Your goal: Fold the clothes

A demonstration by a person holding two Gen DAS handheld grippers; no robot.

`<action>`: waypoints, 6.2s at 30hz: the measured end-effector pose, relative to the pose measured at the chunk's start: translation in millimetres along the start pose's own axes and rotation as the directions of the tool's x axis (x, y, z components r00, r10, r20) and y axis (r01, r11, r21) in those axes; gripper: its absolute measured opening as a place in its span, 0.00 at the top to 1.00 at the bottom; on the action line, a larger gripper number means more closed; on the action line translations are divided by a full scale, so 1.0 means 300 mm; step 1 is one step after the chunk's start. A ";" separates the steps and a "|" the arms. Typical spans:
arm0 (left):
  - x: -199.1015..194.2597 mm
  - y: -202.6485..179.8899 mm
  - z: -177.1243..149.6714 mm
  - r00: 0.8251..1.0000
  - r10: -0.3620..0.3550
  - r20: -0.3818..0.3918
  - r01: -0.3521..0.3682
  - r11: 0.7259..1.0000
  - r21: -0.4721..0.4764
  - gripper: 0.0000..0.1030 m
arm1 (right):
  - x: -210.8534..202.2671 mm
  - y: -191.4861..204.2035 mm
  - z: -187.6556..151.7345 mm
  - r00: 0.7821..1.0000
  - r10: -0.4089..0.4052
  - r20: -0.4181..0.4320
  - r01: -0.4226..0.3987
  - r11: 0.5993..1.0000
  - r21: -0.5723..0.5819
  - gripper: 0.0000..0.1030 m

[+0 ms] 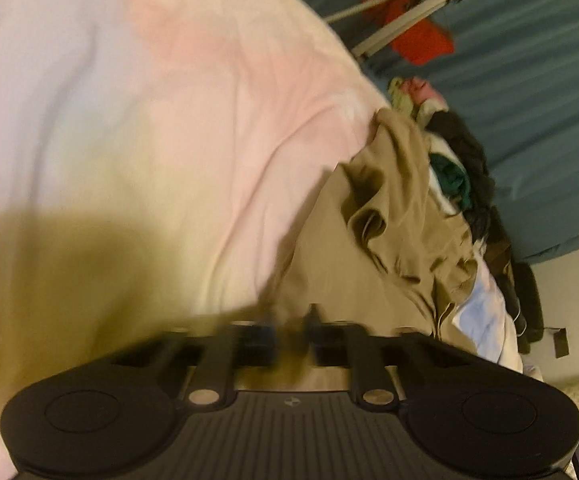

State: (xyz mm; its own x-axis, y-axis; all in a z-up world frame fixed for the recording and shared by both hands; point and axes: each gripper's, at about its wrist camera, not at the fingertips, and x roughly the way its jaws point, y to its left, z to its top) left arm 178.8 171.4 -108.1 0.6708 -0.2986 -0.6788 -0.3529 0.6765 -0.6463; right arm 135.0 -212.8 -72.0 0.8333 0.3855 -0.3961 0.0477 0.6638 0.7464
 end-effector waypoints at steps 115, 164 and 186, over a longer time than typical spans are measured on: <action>0.012 -0.356 -0.056 0.945 -0.170 0.279 0.024 0.888 0.460 0.94 | 0.254 -0.206 0.167 0.972 -0.213 0.103 0.232 0.941 -0.246 0.85; -0.051 -0.355 -0.333 0.989 0.049 0.142 -0.130 0.751 0.647 0.24 | 0.120 -0.013 -0.022 0.964 -0.260 0.050 0.243 0.798 -0.552 0.41; -0.059 -0.186 -0.358 0.973 -0.074 -0.218 0.130 0.958 0.256 0.19 | 0.153 -0.062 -0.061 0.955 -0.295 0.028 0.264 0.805 -0.531 0.42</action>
State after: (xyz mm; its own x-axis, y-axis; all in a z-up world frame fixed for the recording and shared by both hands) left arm 116.7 66.7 -97.4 0.5365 -0.4872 -0.6891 -0.0840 0.7816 -0.6180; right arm 162.1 -195.7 -114.0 0.7975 0.1548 -0.5832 -0.0343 0.9766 0.2123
